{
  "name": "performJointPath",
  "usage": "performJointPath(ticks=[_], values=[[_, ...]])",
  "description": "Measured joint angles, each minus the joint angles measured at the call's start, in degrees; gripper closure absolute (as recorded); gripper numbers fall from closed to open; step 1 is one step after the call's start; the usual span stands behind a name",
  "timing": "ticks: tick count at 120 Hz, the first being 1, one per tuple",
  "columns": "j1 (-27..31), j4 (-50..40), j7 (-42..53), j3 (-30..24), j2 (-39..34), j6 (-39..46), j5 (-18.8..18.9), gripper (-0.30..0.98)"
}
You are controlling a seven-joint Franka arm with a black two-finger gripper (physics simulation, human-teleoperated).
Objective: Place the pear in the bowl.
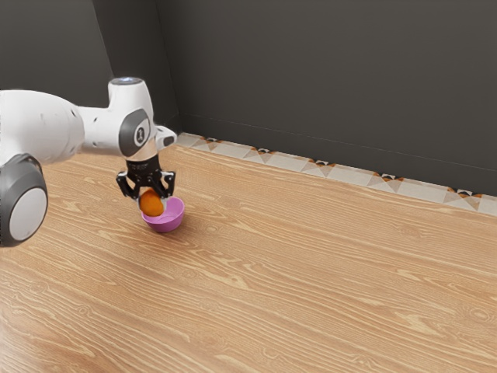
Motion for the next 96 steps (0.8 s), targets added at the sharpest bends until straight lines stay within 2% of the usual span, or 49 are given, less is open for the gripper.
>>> performJointPath(ticks=[10, 83, 96], values=[[2.32, 1.47, 0.22, -2.53, 1.22, 0.09, 0.01, 0.4], [9.73, 8.26, 1.94, -9.41, 7.51, 0.45, -0.11, 0.39], [9.9, 8.47, 2.41, -9.77, 7.76, 0.43, -0.41, 0.25]])
